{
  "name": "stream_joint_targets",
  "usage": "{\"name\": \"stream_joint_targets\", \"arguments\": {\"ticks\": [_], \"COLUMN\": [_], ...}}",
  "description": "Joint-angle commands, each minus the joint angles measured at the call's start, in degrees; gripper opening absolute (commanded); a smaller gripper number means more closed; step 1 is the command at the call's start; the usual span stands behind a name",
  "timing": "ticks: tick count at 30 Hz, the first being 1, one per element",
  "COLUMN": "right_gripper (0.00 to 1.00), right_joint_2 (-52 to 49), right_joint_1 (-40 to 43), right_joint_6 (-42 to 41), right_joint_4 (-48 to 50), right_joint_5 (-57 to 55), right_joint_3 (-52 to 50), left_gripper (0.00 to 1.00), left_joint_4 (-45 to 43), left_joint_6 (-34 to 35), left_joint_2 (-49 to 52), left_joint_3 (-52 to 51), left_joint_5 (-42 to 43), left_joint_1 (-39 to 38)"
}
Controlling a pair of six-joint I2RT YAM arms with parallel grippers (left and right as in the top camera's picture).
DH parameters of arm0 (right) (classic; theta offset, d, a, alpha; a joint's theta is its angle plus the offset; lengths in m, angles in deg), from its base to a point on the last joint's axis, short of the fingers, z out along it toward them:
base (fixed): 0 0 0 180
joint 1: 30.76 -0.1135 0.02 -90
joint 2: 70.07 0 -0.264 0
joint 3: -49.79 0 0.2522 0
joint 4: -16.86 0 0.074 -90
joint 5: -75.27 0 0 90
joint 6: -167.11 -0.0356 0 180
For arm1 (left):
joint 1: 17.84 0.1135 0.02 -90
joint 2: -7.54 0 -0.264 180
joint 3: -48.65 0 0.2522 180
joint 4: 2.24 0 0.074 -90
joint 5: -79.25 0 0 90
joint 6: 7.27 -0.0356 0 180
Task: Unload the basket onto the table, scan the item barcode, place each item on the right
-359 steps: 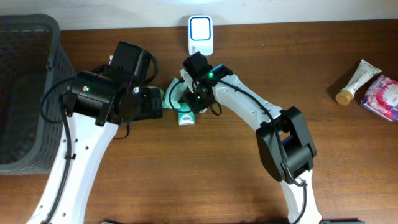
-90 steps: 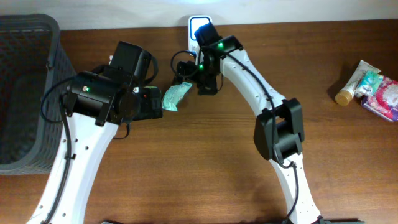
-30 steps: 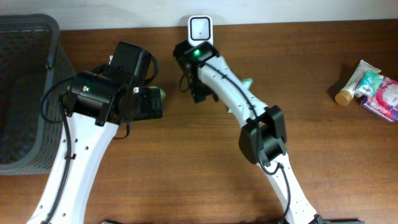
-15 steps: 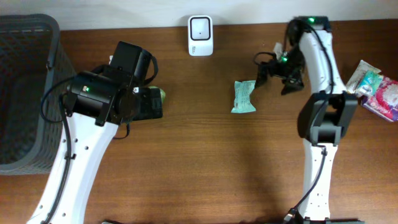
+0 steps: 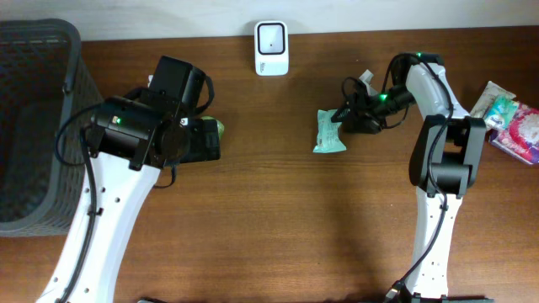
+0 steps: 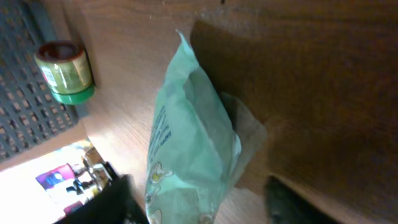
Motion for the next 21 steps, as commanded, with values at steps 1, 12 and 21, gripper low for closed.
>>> {"name": "stream_joint_targets", "arguments": {"ticks": [1,12,21], "right_gripper": [0.51,0.04,0.04], "right_joint_2": [1.40,1.90,8.02], "right_joint_1": [-0.57,-5.90,-6.88], "right_joint_6": [-4.17,-11.76,-18.10], "right_joint_4": [2.95,6.29,-5.27], "right_joint_5": [1.84,-6.01,-42.56], "right_joint_3": [-0.33,-0.11,18.47], "left_gripper": [0.99,0.99,0.99], "left_joint_4": [0.07,0.04,0.04], "left_joint_6": [-0.11,-0.11,-0.11], "left_joint_2": [-0.15,-0.15,-0.15], "left_joint_3": [-0.07,-0.07,-0.07], "left_joint_5": [-0.59,-0.59,-0.59], "left_joint_1": [0.09,0.09,0.09]}}
